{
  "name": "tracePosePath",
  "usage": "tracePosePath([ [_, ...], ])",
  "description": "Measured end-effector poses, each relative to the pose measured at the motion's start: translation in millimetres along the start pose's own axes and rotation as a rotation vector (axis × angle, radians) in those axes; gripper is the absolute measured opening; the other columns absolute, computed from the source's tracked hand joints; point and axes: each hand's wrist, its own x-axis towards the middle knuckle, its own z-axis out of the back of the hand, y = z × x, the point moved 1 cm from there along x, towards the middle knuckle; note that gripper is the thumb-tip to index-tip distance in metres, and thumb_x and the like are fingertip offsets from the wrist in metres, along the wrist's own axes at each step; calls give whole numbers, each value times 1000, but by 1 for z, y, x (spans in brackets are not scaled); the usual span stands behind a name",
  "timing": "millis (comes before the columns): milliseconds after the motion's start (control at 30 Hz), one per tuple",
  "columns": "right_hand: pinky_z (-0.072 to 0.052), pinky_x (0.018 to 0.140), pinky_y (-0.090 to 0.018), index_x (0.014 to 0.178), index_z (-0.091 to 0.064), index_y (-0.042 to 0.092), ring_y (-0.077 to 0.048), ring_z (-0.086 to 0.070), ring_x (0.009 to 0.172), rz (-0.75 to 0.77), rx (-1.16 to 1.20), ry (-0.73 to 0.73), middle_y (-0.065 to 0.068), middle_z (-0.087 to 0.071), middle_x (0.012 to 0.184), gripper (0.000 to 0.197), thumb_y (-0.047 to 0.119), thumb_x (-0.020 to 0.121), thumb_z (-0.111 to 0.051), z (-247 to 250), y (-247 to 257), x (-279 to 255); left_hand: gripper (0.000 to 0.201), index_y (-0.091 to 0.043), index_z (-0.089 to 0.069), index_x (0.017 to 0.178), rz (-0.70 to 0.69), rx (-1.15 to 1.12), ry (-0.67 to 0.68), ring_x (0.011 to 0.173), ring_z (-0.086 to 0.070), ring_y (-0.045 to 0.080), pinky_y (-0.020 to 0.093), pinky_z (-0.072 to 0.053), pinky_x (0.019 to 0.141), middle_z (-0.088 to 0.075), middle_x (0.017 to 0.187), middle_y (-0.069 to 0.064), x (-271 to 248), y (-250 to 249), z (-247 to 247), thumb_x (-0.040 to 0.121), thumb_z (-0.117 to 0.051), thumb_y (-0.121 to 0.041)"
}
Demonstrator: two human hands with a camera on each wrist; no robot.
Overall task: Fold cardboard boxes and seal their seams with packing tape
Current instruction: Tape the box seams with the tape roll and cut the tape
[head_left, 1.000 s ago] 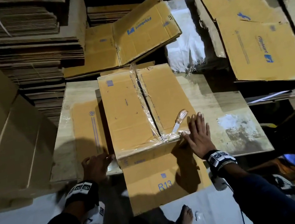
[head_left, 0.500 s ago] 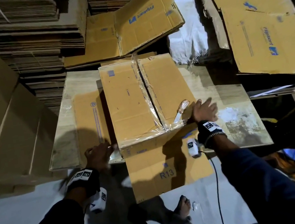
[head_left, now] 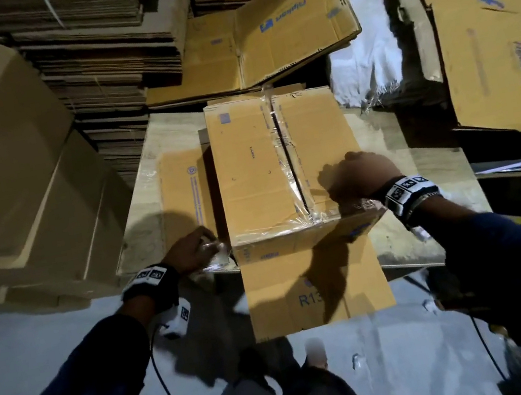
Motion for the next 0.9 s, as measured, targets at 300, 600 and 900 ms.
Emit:
tracePosePath([
  [300,-48,67,-44,119,-47,11,-39,-67,83,-87,830,126,-21,-70,95,23,30,106,-45,-38,250,-62,19,-63,-73,97,-135,-125,271,113,-67,10,37,-49,106,-72,106,-35,6,2,28,80,-70,-55],
  [600,-48,77,-41,125,-51,-1,-43,-66,105,-438,566,200,-24,-68,113,30,11,98,-52,-44,340,-53,15,-14,-77,101,-104,-146,283,92,-68,14,27,-47,82,-76,102,-2,14,-6,29,98,-72,-27],
  [900,-51,92,-42,124,-62,1,-42,-62,117,-486,509,373,-24,-62,127,37,28,100,-53,-33,344,-42,19,-15,-78,102,-83,-9,118,84,-63,9,16,-37,59,-74,102,-3,24,-26,46,94,-75,-33],
])
